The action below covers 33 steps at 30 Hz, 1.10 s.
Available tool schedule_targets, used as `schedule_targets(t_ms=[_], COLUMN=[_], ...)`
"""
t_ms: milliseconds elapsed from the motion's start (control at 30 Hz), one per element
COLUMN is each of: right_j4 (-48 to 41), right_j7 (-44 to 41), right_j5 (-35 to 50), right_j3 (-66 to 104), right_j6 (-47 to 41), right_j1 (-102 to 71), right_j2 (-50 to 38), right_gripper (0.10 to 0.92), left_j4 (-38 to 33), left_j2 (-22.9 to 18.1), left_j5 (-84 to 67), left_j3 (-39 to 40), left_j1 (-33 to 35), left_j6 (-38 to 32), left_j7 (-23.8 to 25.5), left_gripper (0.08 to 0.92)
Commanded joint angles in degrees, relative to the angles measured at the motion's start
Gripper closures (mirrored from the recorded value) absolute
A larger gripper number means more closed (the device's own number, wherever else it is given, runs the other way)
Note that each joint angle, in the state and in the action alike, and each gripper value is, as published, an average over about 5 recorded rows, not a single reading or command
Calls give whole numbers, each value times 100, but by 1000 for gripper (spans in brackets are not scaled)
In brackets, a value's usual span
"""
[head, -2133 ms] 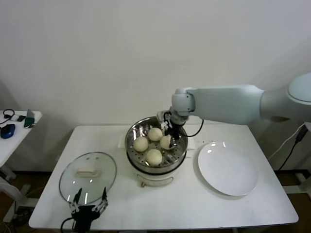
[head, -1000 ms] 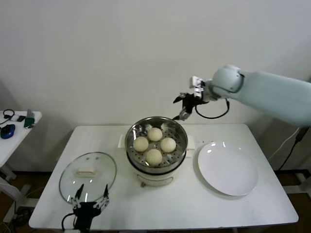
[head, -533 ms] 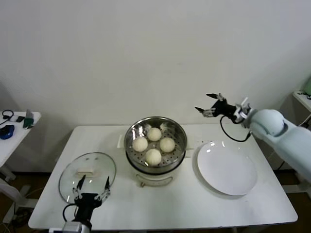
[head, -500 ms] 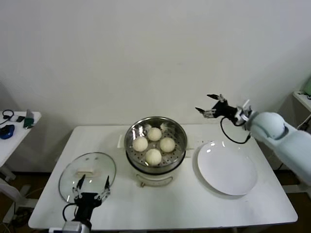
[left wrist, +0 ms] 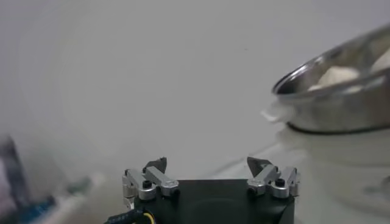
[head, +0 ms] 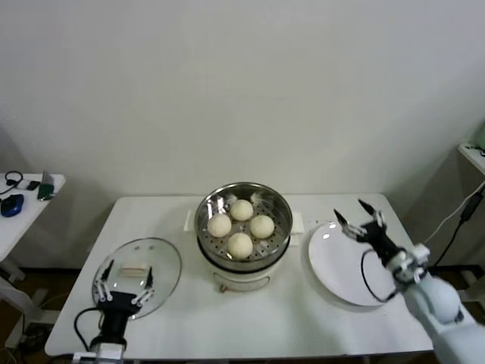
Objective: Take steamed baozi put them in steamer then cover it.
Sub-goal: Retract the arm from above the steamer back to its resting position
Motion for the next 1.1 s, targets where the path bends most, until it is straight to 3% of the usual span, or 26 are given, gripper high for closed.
schedule_targets(t_ms=[33, 400, 767, 1100], right_j4=[1, 75, 130, 196], right_j7=[66, 184, 250, 262], right_j5=[-316, -507, -580, -638], right_j3=[1068, 812, 887, 945], right_j6=[963, 1100, 1121, 1155], right_j1=[-2151, -2223, -2309, -2392], right_j2=[1303, 1698, 1754, 1940], right_gripper=[203, 203, 203, 203], left_j4=[755, 2484, 3264, 3733], left_j2=[737, 427, 185, 244], left_j5=[3663, 5408, 5652, 5744], left_j3=[-349, -116, -92, -58], left_j1=[-172, -815, -1490, -2152], left_j6=[-403, -540, -302, -201], left_j7=[-842, -1073, -1087, -1155], left_gripper=[177, 177, 177, 177])
